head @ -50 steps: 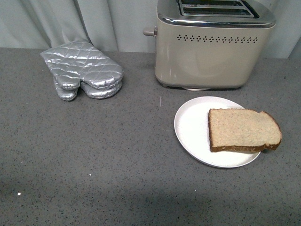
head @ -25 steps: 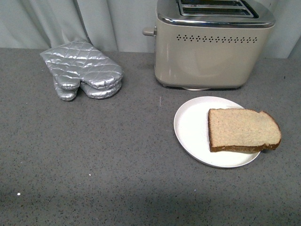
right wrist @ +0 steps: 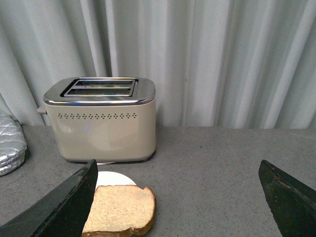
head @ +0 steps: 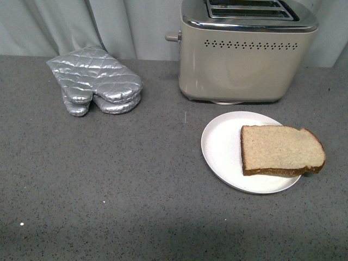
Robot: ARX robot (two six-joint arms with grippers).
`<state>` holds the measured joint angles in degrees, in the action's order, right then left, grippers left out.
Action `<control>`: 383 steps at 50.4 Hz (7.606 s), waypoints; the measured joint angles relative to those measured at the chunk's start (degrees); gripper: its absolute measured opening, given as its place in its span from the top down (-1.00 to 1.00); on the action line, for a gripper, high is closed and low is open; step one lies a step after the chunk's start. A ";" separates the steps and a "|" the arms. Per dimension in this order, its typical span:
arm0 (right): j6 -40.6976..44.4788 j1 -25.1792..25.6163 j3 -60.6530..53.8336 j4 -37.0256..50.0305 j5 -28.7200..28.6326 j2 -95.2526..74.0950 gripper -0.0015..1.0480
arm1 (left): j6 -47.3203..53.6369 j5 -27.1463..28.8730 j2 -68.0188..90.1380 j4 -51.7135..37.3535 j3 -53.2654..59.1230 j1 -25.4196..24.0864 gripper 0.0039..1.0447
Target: Put bread into toaster
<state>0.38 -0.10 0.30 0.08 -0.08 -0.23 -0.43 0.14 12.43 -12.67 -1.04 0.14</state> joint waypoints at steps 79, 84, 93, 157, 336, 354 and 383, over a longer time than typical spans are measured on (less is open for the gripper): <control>-3.91 11.26 44.65 6.69 -30.51 -111.47 -0.81 | 0.13 -0.15 -12.20 12.55 0.00 0.00 -0.88; -6.97 9.66 45.79 8.39 -31.65 -113.94 -0.81 | 0.13 -0.15 -12.20 12.55 0.00 0.00 -0.88; -11.87 6.56 48.04 9.99 -30.32 -118.05 -0.52 | 0.15 -0.15 -12.20 12.55 0.00 0.00 -0.88; -78.71 -9.18 50.66 3.78 5.18 -79.06 0.98 | 0.13 -0.15 -12.20 12.55 0.00 0.00 -0.88; 0.22 0.00 -0.02 23.45 0.17 -23.19 0.99 | 0.15 -0.13 -12.20 12.55 0.00 0.00 -0.88; 0.22 0.00 -0.04 16.35 0.17 -16.06 0.99 | 0.15 -0.13 -12.20 12.55 0.00 0.00 -0.88; 0.24 0.00 0.00 0.02 0.15 -0.07 0.96 | 0.15 -0.13 -12.20 12.57 0.00 0.00 -0.88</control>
<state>0.62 -0.10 0.30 0.10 0.08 -0.30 -0.27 0.01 0.23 -0.10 -1.04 0.14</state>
